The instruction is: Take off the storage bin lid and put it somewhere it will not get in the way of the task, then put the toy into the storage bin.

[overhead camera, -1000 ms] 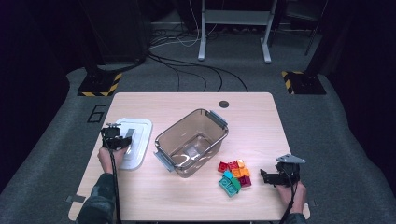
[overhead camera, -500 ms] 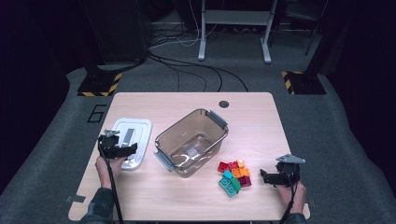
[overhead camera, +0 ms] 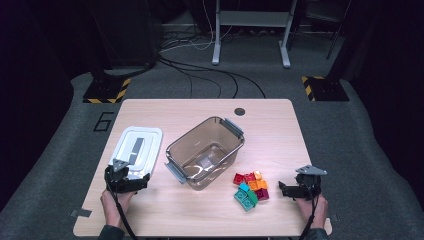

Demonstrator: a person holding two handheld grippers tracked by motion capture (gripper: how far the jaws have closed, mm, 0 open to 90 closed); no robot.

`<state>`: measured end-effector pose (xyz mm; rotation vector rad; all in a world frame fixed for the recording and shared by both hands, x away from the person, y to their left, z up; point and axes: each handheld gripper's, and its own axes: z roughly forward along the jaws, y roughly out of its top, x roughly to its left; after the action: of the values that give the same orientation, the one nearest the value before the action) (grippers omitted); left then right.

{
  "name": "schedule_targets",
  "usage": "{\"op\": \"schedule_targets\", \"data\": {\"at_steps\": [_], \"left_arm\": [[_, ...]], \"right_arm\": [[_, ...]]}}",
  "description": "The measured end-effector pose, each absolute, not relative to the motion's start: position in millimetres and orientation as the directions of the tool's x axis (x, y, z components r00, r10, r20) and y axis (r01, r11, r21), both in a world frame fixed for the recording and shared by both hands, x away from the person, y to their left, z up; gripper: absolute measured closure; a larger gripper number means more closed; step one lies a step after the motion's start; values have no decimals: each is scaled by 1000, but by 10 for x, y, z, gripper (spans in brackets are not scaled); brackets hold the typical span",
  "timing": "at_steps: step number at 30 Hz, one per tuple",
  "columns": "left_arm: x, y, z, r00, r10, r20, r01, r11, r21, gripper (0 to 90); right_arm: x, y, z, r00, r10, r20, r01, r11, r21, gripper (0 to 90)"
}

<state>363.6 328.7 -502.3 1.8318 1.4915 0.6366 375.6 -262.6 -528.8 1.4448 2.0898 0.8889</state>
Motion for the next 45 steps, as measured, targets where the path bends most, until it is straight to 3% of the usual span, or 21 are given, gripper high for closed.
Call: {"op": "schedule_targets", "data": {"at_steps": [15,24,32,45], "left_arm": [[3292,3328,-5258,205,977,-59,707,-106,700,0],[3223,3349,-5314,183,983,1,689,-129,714,0],[3251,3342,-5317,191,982,-1,686,-133,715,0],[3254,3339,-5317,196,981,-4,686,-134,715,0]], "right_arm": [[3752,-2623,-5286,-346,938,-6,650,244,720,13],[3712,-2607,-5181,-326,944,46,682,201,704,26],[3670,-2428,-4992,-361,922,138,691,165,704,36],[3769,-2033,-4843,-439,890,120,668,235,707,0]]}}
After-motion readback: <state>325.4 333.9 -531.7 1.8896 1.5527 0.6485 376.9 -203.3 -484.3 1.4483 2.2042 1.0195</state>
